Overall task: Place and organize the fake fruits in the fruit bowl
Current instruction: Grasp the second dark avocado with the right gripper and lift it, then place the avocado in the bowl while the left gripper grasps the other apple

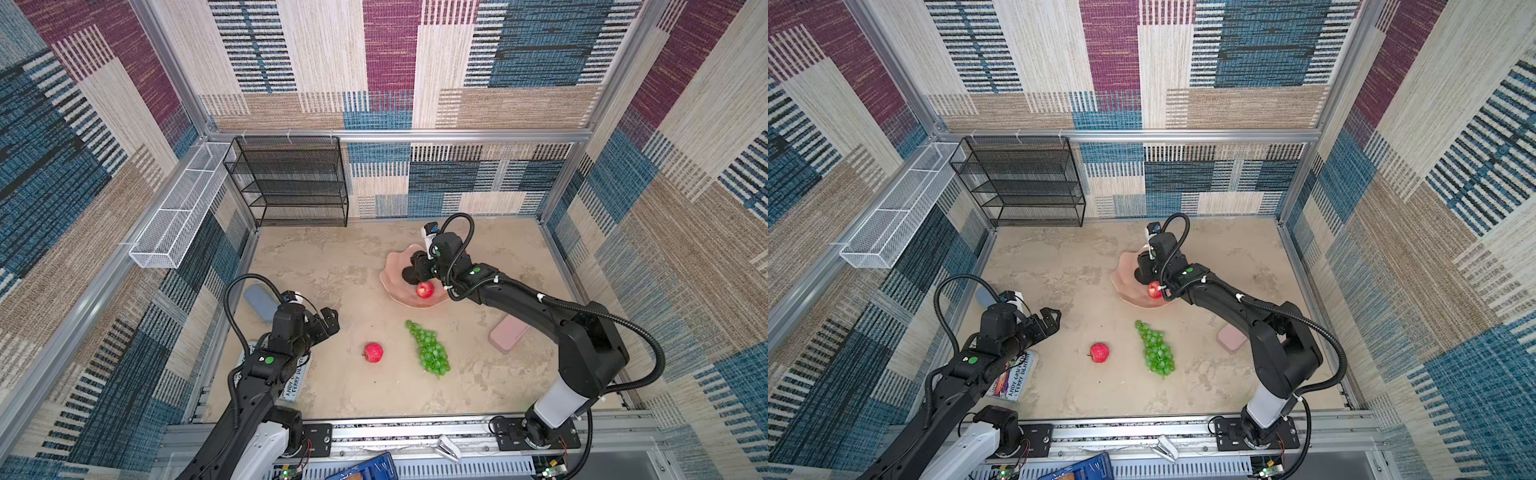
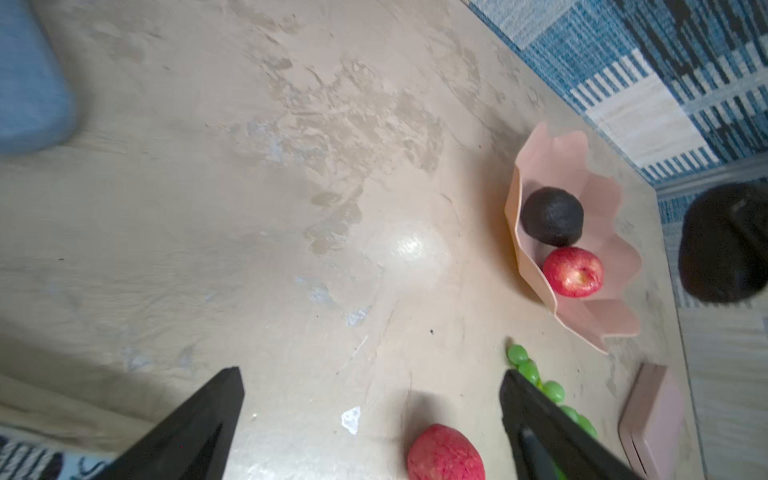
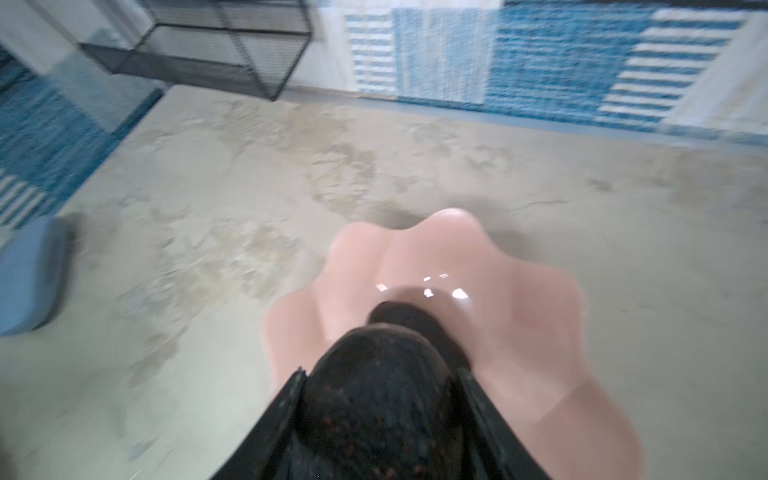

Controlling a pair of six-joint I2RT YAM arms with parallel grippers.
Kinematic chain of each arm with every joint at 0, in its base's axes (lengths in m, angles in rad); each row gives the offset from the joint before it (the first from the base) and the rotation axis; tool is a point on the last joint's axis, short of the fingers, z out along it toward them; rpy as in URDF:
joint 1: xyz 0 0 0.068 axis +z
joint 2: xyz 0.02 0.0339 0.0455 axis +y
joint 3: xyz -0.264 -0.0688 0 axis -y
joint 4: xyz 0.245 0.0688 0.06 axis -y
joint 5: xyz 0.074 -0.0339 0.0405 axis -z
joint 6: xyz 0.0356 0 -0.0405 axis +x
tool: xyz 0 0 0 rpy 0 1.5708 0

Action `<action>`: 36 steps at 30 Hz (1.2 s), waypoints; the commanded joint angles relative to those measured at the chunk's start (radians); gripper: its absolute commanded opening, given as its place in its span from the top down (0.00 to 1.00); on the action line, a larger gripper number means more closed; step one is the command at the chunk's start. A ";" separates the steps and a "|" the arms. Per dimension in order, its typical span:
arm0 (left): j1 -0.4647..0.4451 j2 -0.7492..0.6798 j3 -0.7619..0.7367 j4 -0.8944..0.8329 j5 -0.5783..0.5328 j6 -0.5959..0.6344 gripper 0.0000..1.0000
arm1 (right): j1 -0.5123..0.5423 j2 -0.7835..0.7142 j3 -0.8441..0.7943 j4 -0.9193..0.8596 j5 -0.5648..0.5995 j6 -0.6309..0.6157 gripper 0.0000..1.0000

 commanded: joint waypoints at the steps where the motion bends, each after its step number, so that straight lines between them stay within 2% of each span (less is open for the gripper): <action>1: -0.003 0.060 0.022 0.051 0.194 0.049 0.00 | -0.047 0.058 0.030 -0.008 0.019 -0.064 0.52; 4: -0.037 0.118 0.044 0.054 0.268 0.072 0.01 | -0.089 0.110 0.042 -0.001 0.019 -0.074 0.51; 10: -0.192 0.212 0.060 0.053 0.227 0.080 0.00 | -0.133 0.212 0.075 0.014 -0.003 -0.074 0.50; 17: -0.262 0.342 0.067 0.053 0.198 0.075 0.01 | -0.141 0.278 0.114 0.018 -0.036 -0.067 0.44; 20: -0.285 0.378 0.075 0.054 0.186 0.078 0.01 | -0.141 0.286 0.125 0.013 -0.042 -0.065 0.36; 24: -0.305 0.407 0.086 0.054 0.185 0.080 0.01 | -0.142 0.267 0.134 0.013 -0.033 -0.070 0.24; 28: -0.322 0.423 0.086 0.054 0.191 0.083 0.02 | -0.143 0.232 0.145 0.002 -0.027 -0.068 0.21; 36: -0.345 0.463 0.070 0.053 0.208 0.078 0.10 | -0.142 0.030 0.045 0.065 -0.065 -0.004 0.18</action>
